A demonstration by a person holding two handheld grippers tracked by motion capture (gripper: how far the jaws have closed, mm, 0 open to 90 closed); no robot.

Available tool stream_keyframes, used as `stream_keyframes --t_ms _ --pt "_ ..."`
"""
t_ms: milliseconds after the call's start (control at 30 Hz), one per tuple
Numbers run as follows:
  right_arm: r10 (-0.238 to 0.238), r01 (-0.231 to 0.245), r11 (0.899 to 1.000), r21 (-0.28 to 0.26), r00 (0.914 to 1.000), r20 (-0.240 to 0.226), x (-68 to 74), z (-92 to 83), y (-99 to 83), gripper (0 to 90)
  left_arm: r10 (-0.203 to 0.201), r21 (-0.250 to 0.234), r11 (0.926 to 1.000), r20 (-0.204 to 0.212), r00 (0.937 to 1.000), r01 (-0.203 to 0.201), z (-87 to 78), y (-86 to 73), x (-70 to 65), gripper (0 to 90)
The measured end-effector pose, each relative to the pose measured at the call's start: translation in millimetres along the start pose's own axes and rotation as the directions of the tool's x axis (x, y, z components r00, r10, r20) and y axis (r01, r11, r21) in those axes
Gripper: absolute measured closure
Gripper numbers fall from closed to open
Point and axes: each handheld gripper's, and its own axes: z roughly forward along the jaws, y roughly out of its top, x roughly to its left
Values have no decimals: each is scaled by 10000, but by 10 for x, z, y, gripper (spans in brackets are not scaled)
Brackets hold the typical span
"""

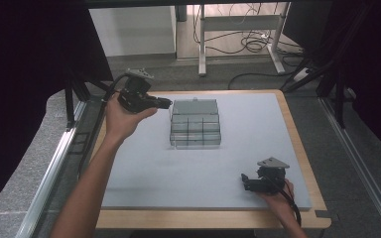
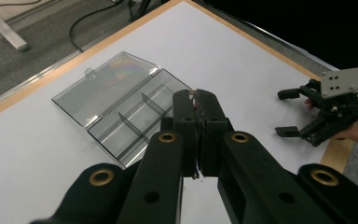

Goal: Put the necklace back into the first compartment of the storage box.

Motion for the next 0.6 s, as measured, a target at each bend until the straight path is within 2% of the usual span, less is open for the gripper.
stream_keyframes --t_ms 300,600 --pt "13 -13 10000 28 10000 -5 1 -1 3 41 -73 -61 10000 -141 9999 72 71 103 75 889" --pt "0 0 10000 33 10000 -31 -2 1 4 41 -349 -67 9994 -192 9992 348 198 190 177 889"
